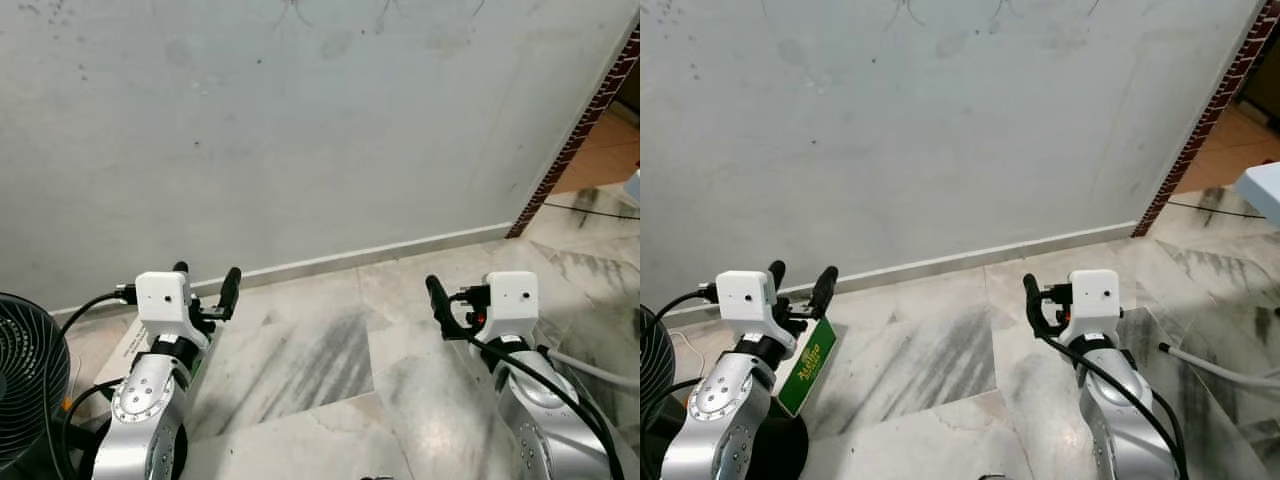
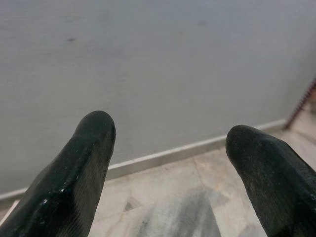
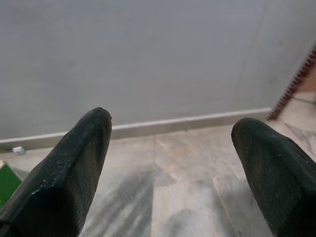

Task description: Hang keys on a hook

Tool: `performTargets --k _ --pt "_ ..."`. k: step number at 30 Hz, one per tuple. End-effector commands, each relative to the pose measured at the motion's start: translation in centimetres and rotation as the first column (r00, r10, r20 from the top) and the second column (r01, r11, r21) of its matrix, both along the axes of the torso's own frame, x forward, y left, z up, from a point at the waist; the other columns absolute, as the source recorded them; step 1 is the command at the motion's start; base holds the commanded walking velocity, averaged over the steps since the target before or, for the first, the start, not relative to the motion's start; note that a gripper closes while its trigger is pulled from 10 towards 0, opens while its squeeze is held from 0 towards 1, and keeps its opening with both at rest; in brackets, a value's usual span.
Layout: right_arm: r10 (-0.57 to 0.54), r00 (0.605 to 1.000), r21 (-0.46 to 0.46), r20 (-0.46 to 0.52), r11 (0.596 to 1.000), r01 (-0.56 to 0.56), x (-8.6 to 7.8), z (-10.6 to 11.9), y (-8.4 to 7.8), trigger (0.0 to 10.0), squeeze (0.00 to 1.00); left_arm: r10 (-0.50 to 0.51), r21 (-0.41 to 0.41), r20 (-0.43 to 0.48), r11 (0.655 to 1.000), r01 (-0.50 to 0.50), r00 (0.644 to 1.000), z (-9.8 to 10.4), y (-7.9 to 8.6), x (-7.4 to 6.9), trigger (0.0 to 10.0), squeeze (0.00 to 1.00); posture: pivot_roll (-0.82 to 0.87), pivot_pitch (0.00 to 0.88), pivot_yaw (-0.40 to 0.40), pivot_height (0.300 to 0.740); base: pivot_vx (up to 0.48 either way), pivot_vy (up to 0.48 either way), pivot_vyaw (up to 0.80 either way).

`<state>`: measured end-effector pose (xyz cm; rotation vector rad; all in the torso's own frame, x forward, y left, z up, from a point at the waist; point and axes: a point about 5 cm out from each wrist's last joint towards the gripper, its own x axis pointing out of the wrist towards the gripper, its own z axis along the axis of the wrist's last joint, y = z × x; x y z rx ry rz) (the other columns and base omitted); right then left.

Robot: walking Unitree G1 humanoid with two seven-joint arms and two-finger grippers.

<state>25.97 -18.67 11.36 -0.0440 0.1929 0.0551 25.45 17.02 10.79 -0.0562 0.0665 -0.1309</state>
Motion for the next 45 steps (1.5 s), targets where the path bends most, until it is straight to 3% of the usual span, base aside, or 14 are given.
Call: performTargets --k 1,4,8,16,39,45 --pt "-0.019 1.000 -0.015 0.015 1.000 0.019 0.1 0.6 -0.5 10.0 0.00 -0.036 0.000 -0.007 0.999 0.036 0.999 0.0 -0.3 0.0 10.0 0.00 -0.04 0.113 0.024 0.740 0.000 0.000 -0.72" --pt "-0.040 0.999 -0.059 0.033 0.997 0.041 0.2 0.8 -0.6 10.0 0.00 -0.059 -0.038 -0.018 0.998 0.058 0.998 -0.1 -0.4 0.0 10.0 0.00 -0.04 0.113 0.024 0.740 0.000 0.000 -0.72" --pt "-0.080 0.996 0.044 0.037 0.996 0.079 0.4 1.0 -0.3 10.0 0.00 -0.066 -0.061 -0.027 0.996 0.064 0.997 0.0 -0.4 0.0 10.0 0.00 -0.05 0.125 0.021 0.740 0.000 0.000 -0.72" --pt "-0.056 0.998 0.082 -0.004 0.995 0.056 0.0 0.3 -0.4 10.0 0.00 -0.079 -0.073 -0.030 0.994 0.077 0.996 0.0 -0.5 0.0 10.0 0.00 -0.04 0.130 0.021 0.740 0.000 0.000 -0.75" --pt "-0.002 1.000 0.071 0.005 0.997 0.002 0.1 0.4 0.5 10.0 0.00 -0.114 -0.096 -0.061 0.989 0.108 0.992 -0.4 -0.9 -0.1 10.0 0.00 -0.05 0.127 0.021 0.740 0.000 0.000 -0.78" --pt "0.004 1.000 0.060 0.015 0.998 -0.005 0.2 0.5 0.4 10.0 0.00 -0.114 -0.103 -0.065 0.989 0.107 0.991 -0.5 -0.9 0.0 10.0 0.00 -0.05 0.124 0.016 0.740 0.000 0.000 -0.10"
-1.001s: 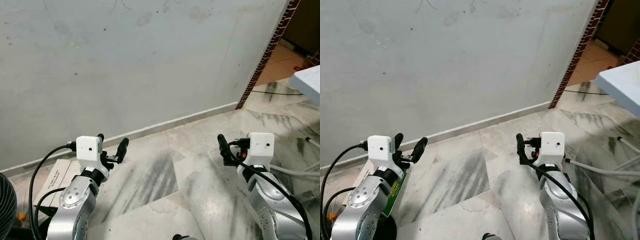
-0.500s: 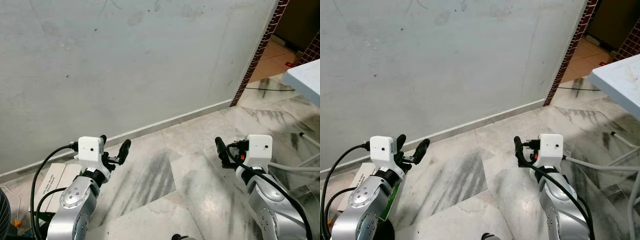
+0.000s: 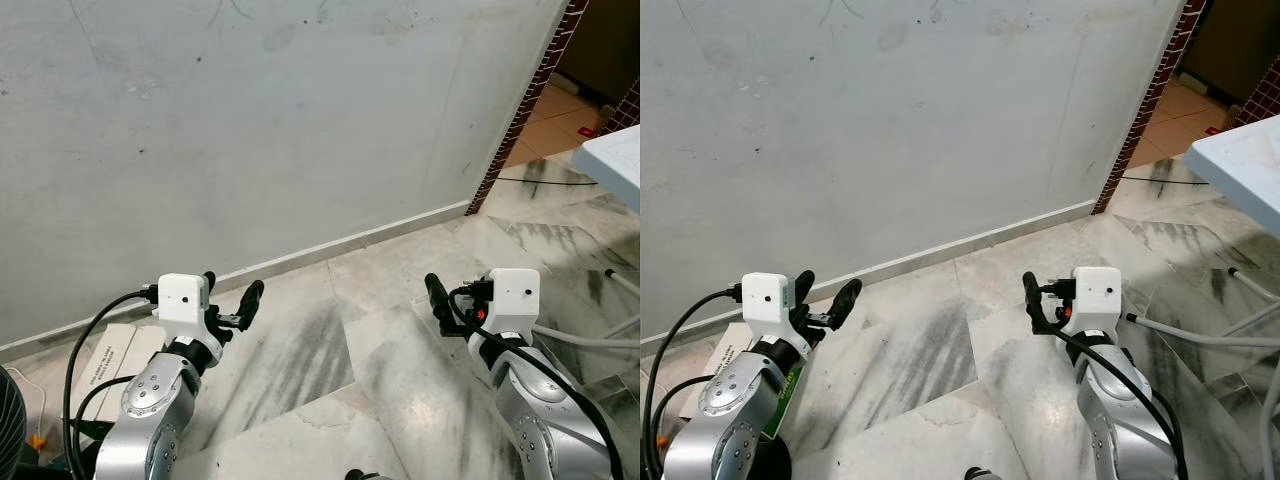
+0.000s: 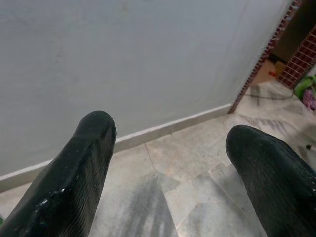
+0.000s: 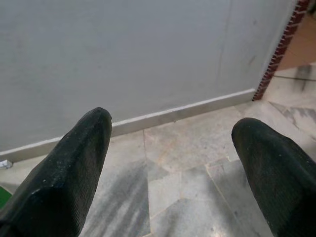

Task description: Hang keys on a hook

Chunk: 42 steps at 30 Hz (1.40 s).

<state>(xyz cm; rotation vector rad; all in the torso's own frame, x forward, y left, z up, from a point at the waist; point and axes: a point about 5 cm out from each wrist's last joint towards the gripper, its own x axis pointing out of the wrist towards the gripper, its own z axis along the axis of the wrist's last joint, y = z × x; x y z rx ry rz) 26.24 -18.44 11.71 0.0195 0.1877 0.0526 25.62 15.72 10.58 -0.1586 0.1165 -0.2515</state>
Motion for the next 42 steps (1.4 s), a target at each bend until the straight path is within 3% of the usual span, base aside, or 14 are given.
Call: performTargets --k 1,19,42 --pt "0.015 1.000 -0.006 0.012 1.000 -0.015 -0.03 0.18 0.21 10.0 0.00 0.004 0.006 -0.019 1.000 -0.004 1.000 -0.28 0.34 -0.20 10.0 0.00 -0.05 0.124 0.016 0.740 0.000 0.000 0.00" --pt "0.028 1.000 -0.018 0.014 0.999 -0.027 -0.15 0.13 0.45 10.0 0.00 -0.002 0.000 -0.024 1.000 0.002 1.000 -0.34 0.18 -0.16 10.0 0.00 -0.05 0.124 0.016 0.740 0.000 0.000 0.00" --pt "0.032 0.999 -0.024 0.014 0.999 -0.031 -0.12 0.00 0.51 10.0 0.00 -0.001 0.000 -0.027 1.000 0.001 1.000 -0.39 0.21 -0.06 10.0 0.00 -0.06 0.126 0.018 0.740 0.000 -0.298 0.00"
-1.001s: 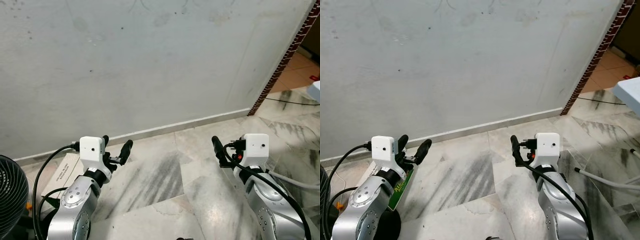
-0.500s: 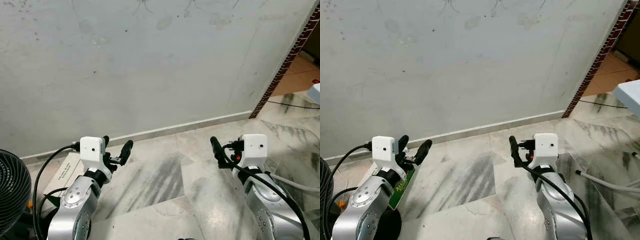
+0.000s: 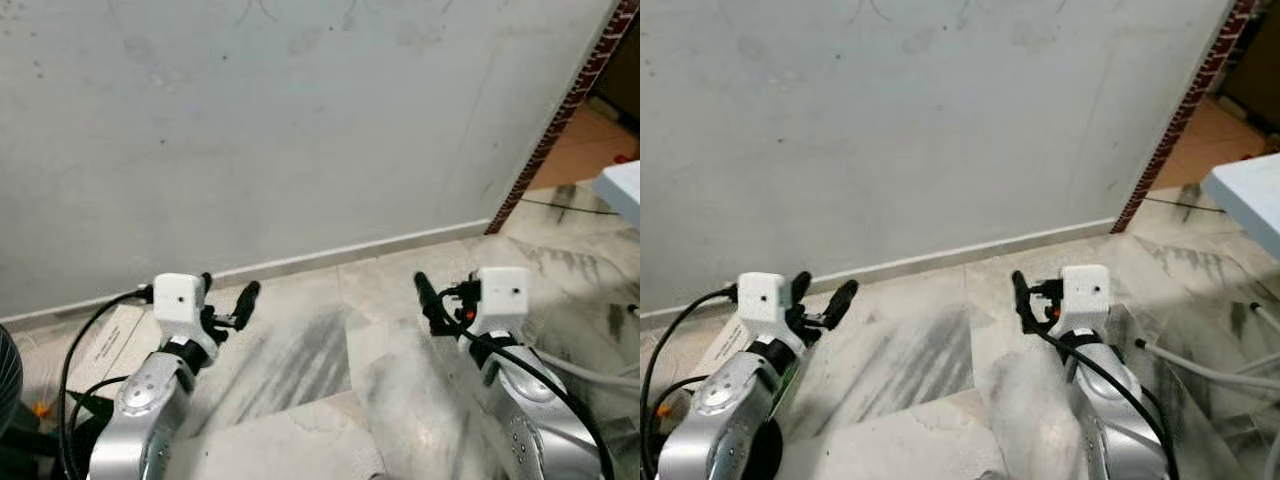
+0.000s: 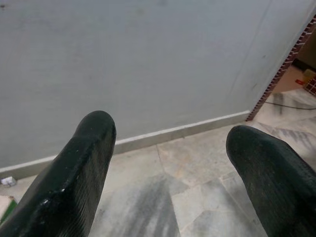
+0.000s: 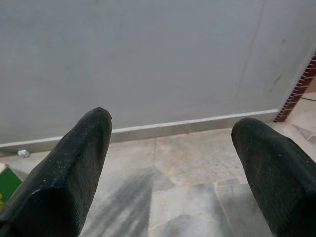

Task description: Hang keys on a hook

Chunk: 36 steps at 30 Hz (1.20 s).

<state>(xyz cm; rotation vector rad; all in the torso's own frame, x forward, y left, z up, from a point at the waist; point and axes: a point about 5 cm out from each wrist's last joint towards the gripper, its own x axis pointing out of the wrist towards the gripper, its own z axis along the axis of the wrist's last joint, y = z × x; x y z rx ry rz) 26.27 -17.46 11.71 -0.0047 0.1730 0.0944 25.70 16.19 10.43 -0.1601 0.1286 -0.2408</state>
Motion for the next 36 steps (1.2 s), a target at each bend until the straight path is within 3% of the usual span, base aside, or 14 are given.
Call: performTargets --k 1,10,15,30,36 --pt "-0.012 1.000 -0.004 -0.001 1.000 0.012 -0.2 0.0 -0.5 10.0 0.00 -0.011 -0.001 -0.014 1.000 0.011 1.000 -0.2 -0.3 -0.1 10.0 0.00 -0.06 0.126 0.018 0.740 0.000 -0.300 0.00" --pt "0.010 1.000 -0.018 0.001 1.000 -0.010 0.5 0.5 0.0 10.0 0.00 -0.016 0.005 -0.018 1.000 0.016 1.000 -0.4 -0.2 -0.1 10.0 0.00 -0.07 0.136 -0.003 0.740 0.000 -0.290 0.00" --pt "0.018 1.000 -0.026 0.003 0.999 -0.018 0.8 0.8 0.2 10.0 0.00 -0.017 0.009 -0.022 1.000 0.018 1.000 -0.7 -0.3 -0.2 10.0 0.00 -0.08 0.131 -0.022 0.740 0.000 0.000 0.00" --pt "-0.003 1.000 0.011 0.010 1.000 0.003 0.9 0.5 0.5 10.0 0.00 0.015 -0.037 -0.042 0.999 -0.017 0.999 -0.7 -0.1 0.2 10.0 0.00 -0.07 0.130 0.018 0.740 0.000 0.000 0.00" --pt "-0.002 1.000 0.011 0.008 1.000 0.002 1.0 0.5 0.5 10.0 0.00 0.019 -0.048 -0.043 0.999 -0.021 0.999 -0.7 -0.1 0.3 10.0 0.00 -0.08 0.132 0.020 0.740 0.000 0.000 -0.74"
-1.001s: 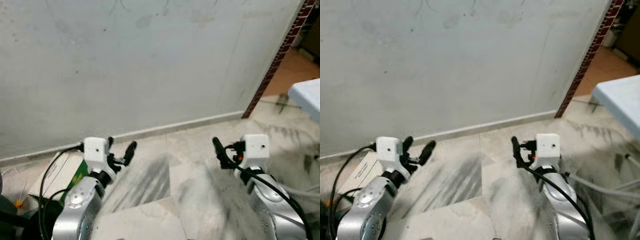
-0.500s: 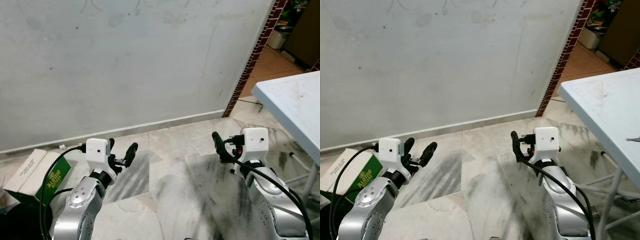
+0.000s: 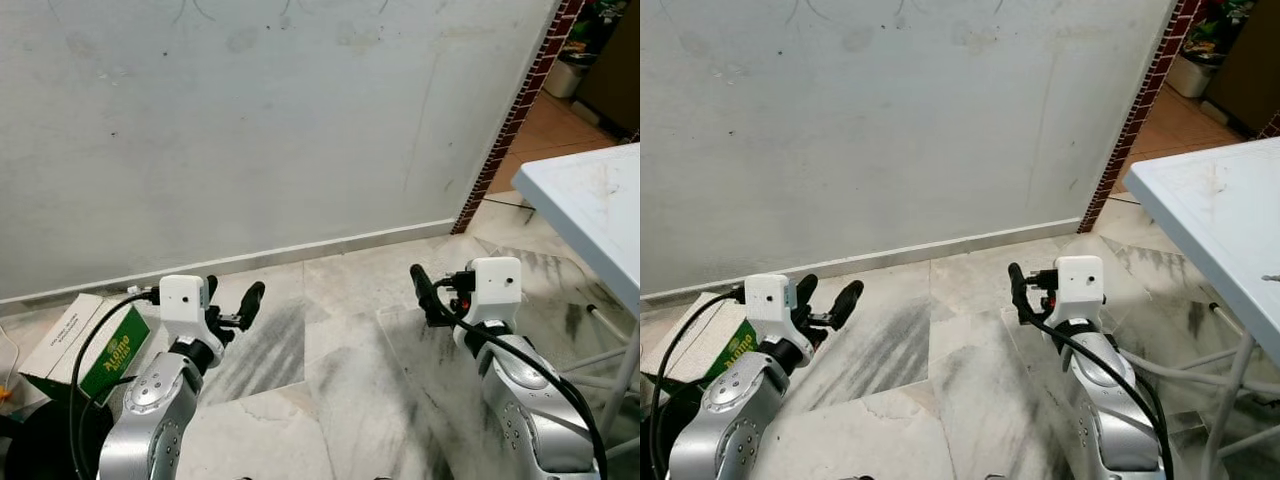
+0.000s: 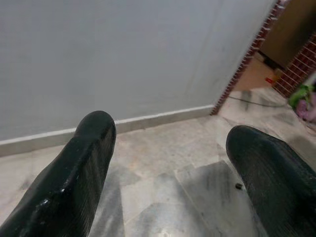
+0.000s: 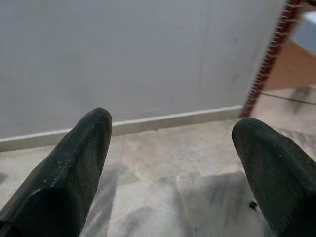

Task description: Hang keys on a hook

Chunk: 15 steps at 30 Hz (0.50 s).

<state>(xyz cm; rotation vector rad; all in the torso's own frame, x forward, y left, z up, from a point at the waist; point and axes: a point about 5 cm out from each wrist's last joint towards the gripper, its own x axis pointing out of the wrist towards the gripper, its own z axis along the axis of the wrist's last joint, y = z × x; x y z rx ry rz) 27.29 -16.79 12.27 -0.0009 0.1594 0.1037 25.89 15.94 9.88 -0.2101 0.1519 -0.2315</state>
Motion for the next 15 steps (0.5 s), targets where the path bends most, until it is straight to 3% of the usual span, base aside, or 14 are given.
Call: performTargets --k 1,10,15 --pt "-0.011 1.000 0.005 -0.004 1.000 0.011 0.07 -0.08 -0.12 10.0 0.00 0.008 -0.010 -0.012 1.000 -0.009 1.000 -0.07 0.12 0.08 10.0 0.00 -0.08 0.131 0.020 0.740 0.000 0.000 -0.80" --pt "-0.007 1.000 0.005 -0.004 1.000 0.007 0.14 -0.17 0.02 10.0 0.00 0.009 -0.014 -0.017 1.000 -0.009 1.000 -0.02 0.15 0.09 10.0 0.00 -0.07 0.133 0.019 0.740 0.000 0.000 -0.79" --pt "-0.008 1.000 0.006 -0.005 1.000 0.008 0.09 -0.16 0.10 10.0 0.00 -0.001 -0.015 -0.020 1.000 0.001 1.000 -0.01 0.13 0.08 10.0 0.00 -0.08 0.139 0.025 0.740 0.000 0.286 -0.79"
